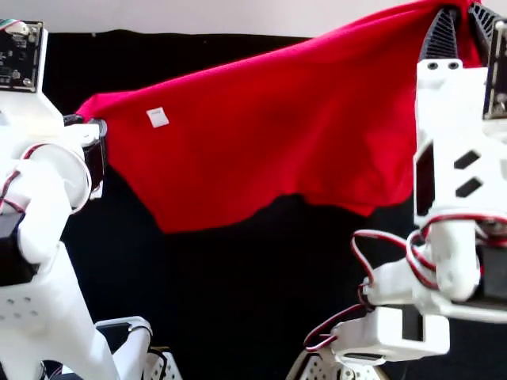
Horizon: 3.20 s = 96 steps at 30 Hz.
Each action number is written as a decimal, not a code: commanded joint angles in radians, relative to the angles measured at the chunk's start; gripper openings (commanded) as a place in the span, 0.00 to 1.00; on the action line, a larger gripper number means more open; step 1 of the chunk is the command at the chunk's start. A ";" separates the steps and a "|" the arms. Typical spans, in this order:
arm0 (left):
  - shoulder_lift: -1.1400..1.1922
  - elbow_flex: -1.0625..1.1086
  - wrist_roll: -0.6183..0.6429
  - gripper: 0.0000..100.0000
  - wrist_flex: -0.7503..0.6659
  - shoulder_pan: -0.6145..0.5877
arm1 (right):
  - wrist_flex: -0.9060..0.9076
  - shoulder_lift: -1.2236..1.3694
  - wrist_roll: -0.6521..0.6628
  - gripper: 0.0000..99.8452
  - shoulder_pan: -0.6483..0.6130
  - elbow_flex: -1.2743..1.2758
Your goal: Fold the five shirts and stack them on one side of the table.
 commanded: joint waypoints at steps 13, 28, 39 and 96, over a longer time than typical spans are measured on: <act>-0.008 -0.397 0.002 0.01 0.135 -0.028 | -0.027 -0.243 0.002 0.01 0.027 0.013; 0.002 0.012 -0.003 0.01 0.015 -0.027 | -0.015 0.056 0.002 0.01 -0.002 0.015; 0.277 0.321 -0.002 0.01 -0.420 -0.004 | -0.113 0.615 0.005 0.01 -0.050 0.008; 0.911 -0.105 -0.034 0.01 0.218 0.048 | 0.143 0.874 0.008 0.01 -0.064 0.160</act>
